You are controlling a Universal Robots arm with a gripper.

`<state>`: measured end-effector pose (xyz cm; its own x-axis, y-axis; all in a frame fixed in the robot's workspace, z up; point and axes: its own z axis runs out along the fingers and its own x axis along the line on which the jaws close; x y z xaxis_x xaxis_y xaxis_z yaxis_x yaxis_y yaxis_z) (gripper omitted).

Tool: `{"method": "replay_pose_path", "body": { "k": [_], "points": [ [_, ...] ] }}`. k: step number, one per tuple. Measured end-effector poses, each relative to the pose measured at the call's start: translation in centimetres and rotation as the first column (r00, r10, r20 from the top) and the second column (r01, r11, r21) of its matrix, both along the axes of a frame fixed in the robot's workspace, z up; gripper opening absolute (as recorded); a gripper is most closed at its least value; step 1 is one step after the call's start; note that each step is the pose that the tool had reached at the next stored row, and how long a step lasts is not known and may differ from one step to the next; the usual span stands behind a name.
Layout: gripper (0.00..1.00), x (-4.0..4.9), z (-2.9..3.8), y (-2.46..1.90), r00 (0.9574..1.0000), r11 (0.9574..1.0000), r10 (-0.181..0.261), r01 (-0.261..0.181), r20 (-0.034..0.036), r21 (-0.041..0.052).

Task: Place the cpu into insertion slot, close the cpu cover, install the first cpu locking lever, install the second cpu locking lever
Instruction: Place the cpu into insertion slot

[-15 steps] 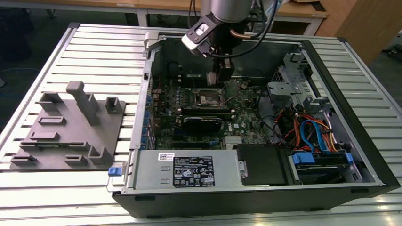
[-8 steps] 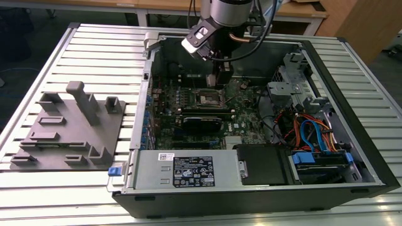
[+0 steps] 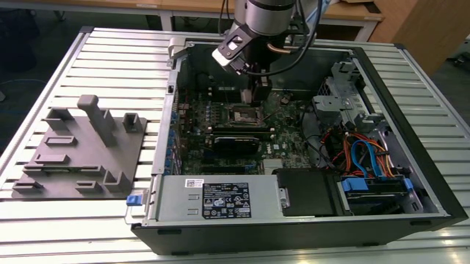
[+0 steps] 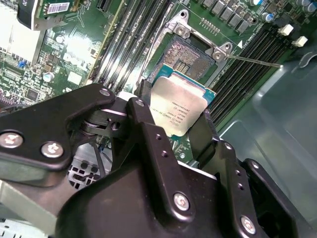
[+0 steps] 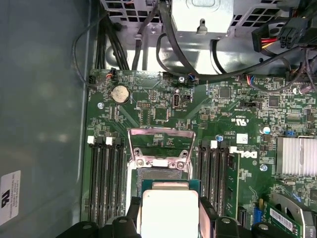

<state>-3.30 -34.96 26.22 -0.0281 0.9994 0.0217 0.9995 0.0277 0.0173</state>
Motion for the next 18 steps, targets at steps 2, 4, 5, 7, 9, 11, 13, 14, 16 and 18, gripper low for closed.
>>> {"method": "replay_pose_path", "body": {
  "k": [2, 4, 5, 7, 9, 11, 13, 14, 16, 18],
  "points": [
    [0.54, 0.00, -0.14, 0.00, 1.0000, 1.0000, 0.000, 0.000, 0.0000, 0.0001],
    [0.54, 0.00, -0.31, 0.00, 1.0000, 1.0000, 0.000, 0.000, 0.0001, -0.0001],
    [0.54, 0.00, -0.43, 0.00, 1.0000, 1.0000, 0.000, 0.000, 0.0001, 0.0000],
    [0.54, -0.05, -0.76, 0.00, 1.0000, 1.0000, 0.000, 0.000, 0.0001, -0.0001],
    [0.54, -0.17, -1.12, 0.00, 1.0000, 1.0000, 0.000, 0.000, 0.0004, 0.0000],
    [0.54, -0.31, -1.50, 0.03, 1.0000, 1.0000, 0.000, 0.000, 0.0010, 0.0000],
    [0.54, -0.39, -1.86, 0.07, 1.0000, 1.0000, 0.000, 0.000, 0.0018, 0.0000],
    [0.54, -0.41, -2.04, 0.10, 1.0000, 1.0000, 0.000, 0.000, 0.0022, 0.0000],
    [0.54, -0.44, -2.40, 0.17, 1.0000, 1.0000, 0.000, 0.000, 0.0029, -0.0001],
    [0.54, -0.47, -2.77, 0.25, 1.0000, 1.0000, 0.000, 0.000, 0.0040, 0.0001]
  ]
}}
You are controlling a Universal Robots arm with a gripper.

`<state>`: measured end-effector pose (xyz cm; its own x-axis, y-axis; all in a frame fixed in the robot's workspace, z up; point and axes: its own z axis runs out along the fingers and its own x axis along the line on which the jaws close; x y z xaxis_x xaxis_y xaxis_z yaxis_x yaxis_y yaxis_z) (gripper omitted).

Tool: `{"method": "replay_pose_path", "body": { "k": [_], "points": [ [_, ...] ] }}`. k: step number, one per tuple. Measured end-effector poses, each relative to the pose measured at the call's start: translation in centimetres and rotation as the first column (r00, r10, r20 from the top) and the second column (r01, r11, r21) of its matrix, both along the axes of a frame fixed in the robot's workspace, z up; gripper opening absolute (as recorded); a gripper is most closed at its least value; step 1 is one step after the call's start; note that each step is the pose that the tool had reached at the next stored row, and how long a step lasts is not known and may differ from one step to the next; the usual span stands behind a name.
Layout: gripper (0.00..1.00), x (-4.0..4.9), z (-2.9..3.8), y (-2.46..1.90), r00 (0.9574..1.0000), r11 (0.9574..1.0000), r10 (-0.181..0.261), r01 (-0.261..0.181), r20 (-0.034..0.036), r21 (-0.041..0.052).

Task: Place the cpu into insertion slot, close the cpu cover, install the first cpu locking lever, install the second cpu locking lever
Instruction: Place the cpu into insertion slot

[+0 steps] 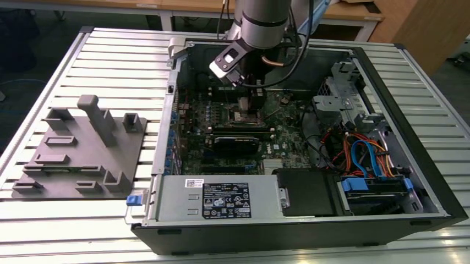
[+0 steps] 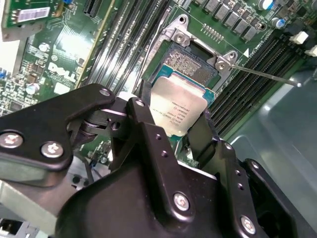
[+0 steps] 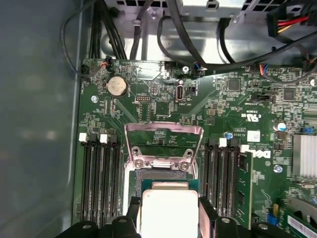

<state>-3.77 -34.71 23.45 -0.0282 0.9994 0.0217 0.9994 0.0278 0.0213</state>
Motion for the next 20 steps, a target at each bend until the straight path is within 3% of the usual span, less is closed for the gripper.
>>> {"method": "replay_pose_path", "body": {
  "k": [20],
  "points": [
    [0.54, -0.59, -3.53, 0.44, 0.9999, 0.9999, -0.011, 0.011, 0.0036, -0.0001]
  ]
}}
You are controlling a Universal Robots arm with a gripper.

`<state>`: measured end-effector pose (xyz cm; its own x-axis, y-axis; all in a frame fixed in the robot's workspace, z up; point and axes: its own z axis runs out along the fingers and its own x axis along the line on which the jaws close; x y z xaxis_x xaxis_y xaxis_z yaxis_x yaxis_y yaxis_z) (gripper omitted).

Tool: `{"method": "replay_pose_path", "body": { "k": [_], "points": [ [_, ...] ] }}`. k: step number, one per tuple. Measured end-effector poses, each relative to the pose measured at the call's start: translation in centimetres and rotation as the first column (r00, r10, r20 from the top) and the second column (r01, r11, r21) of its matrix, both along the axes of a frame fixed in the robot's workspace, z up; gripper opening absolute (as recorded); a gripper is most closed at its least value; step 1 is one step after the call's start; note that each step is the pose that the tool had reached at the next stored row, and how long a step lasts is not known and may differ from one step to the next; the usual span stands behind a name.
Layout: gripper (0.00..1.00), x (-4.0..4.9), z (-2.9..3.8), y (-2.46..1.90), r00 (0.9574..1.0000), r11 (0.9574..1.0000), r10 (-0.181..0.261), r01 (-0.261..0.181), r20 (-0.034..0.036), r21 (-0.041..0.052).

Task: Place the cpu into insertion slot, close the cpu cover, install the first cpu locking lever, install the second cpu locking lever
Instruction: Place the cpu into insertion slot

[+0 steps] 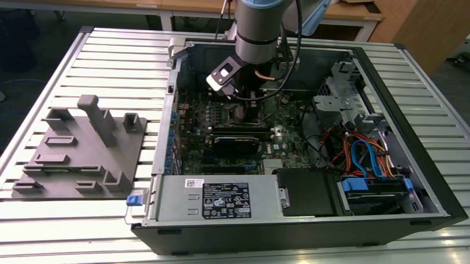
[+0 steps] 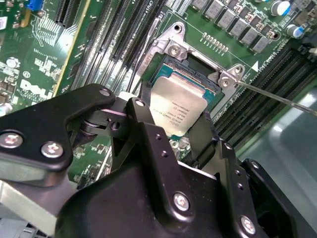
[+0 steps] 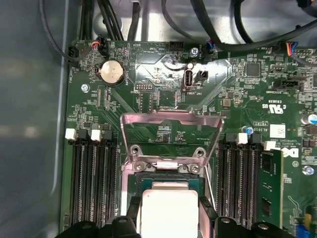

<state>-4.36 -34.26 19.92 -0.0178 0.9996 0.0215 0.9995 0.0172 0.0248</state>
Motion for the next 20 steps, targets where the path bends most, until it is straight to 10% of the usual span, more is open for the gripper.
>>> {"method": "replay_pose_path", "body": {
  "k": [20],
  "points": [
    [0.54, -0.05, -0.77, 0.02, 1.0000, 1.0000, -0.004, 0.004, 0.0002, -0.0001]
  ]
}}
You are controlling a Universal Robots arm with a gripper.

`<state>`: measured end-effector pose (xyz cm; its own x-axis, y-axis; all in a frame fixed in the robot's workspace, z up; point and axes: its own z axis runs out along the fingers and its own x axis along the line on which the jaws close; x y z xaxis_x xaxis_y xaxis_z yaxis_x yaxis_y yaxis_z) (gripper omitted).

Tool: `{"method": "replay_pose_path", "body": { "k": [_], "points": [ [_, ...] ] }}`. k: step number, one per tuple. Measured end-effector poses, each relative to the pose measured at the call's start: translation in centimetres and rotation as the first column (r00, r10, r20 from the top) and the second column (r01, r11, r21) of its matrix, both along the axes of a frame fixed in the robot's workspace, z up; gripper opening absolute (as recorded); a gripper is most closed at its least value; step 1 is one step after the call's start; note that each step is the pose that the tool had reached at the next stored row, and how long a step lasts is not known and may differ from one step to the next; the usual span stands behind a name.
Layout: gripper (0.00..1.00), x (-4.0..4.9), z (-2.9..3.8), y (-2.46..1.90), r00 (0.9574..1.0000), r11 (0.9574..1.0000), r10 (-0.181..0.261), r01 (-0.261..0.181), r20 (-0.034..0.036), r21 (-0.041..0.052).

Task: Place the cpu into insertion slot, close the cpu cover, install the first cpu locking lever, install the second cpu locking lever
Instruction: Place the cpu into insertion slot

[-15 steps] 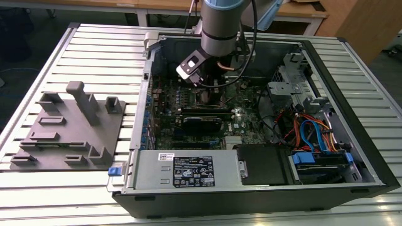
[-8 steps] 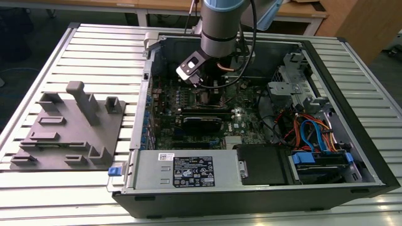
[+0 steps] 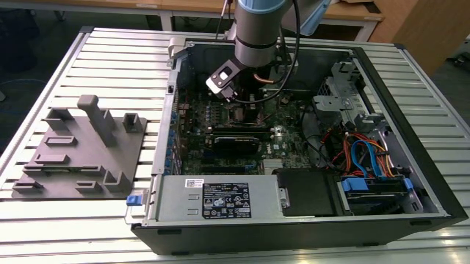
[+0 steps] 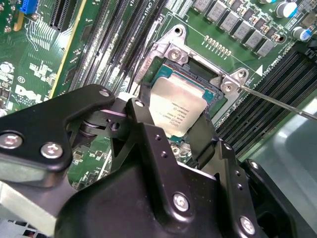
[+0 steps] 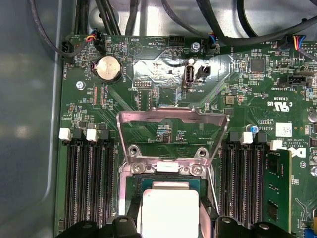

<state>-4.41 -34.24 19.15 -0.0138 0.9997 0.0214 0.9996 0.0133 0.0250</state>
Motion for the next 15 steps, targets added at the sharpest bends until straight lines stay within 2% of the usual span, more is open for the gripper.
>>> {"method": "replay_pose_path", "body": {
  "k": [10, 11, 12, 13, 15],
  "points": [
    [0.55, 0.01, -0.07, 0.03, 1.0000, 1.0000, 0.000, 0.000, 0.0008, 0.0015],
    [0.61, 0.01, -0.05, 0.02, 1.0000, 1.0000, 0.000, 0.000, 0.0004, 0.0009],
    [0.61, 0.00, -0.02, 0.00, 1.0000, 1.0000, 0.000, 0.000, 0.0000, 0.0000],
    [0.67, 0.00, -0.02, 0.00, 1.0000, 1.0000, 0.000, 0.000, 0.0000, 0.0001],
    [0.67, 0.00, -0.01, 0.00, 1.0000, 1.0000, 0.000, 0.000, -0.0001, -0.0001]
  ]
}}
